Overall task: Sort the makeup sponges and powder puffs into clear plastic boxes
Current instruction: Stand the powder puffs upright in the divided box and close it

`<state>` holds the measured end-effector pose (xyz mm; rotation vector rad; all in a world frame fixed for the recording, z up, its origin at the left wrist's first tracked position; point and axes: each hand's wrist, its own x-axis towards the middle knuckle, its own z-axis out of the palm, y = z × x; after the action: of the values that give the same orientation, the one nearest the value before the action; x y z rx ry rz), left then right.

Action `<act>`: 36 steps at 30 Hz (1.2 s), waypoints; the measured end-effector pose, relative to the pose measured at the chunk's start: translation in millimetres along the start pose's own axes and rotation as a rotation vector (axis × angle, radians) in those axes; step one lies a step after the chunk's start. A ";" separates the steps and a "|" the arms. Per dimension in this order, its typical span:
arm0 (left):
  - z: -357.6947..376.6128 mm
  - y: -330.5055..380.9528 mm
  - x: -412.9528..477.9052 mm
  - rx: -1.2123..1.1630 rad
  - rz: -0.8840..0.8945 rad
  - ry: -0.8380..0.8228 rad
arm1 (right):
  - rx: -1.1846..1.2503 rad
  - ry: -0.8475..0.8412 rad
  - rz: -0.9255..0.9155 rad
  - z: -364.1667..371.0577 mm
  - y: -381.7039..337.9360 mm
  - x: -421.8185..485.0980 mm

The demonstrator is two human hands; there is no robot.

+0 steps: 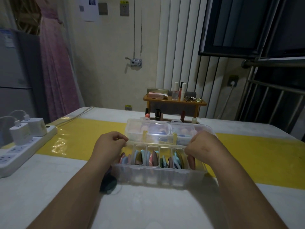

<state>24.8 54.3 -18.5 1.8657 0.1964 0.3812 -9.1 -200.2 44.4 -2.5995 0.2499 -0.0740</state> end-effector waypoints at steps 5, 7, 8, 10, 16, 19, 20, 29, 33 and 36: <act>0.5 1.4 -1.0 -0.017 -0.016 -0.012 | -0.062 -0.001 -0.002 0.7 -0.3 1.7; -0.1 1.2 -0.2 -0.010 -0.012 -0.011 | -0.089 -0.002 0.006 1.7 -0.9 2.6; -0.3 0.9 0.4 -0.005 -0.013 -0.011 | -0.096 -0.003 0.009 2.1 -1.0 3.2; -0.6 0.8 0.1 -0.004 -0.014 -0.013 | -0.101 -0.004 0.011 3.1 -0.7 3.9; -1.1 1.6 -1.5 0.007 -0.006 -0.007 | -0.069 0.009 -0.004 6.1 -0.4 3.9; -1.8 1.7 -1.1 0.028 -0.002 -0.014 | -0.050 -0.001 -0.005 5.2 -0.9 2.4; -1.9 2.0 -1.1 0.043 0.005 -0.017 | -0.046 0.001 -0.011 4.9 -1.2 1.9; -4.7 7.6 -4.5 0.085 0.012 -0.045 | 0.004 0.135 -0.118 10.5 -6.6 -1.7; -6.3 9.9 -8.7 0.093 0.026 -0.049 | 0.026 0.167 -0.260 22.2 -13.9 -10.7; -4.2 11.7 -13.3 0.065 0.043 -0.115 | 0.057 0.123 -0.322 29.2 -19.4 -13.9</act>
<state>10.3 50.0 -8.4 1.9526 0.0920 0.2990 -16.7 -166.6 29.0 -2.5578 -0.1281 -0.3499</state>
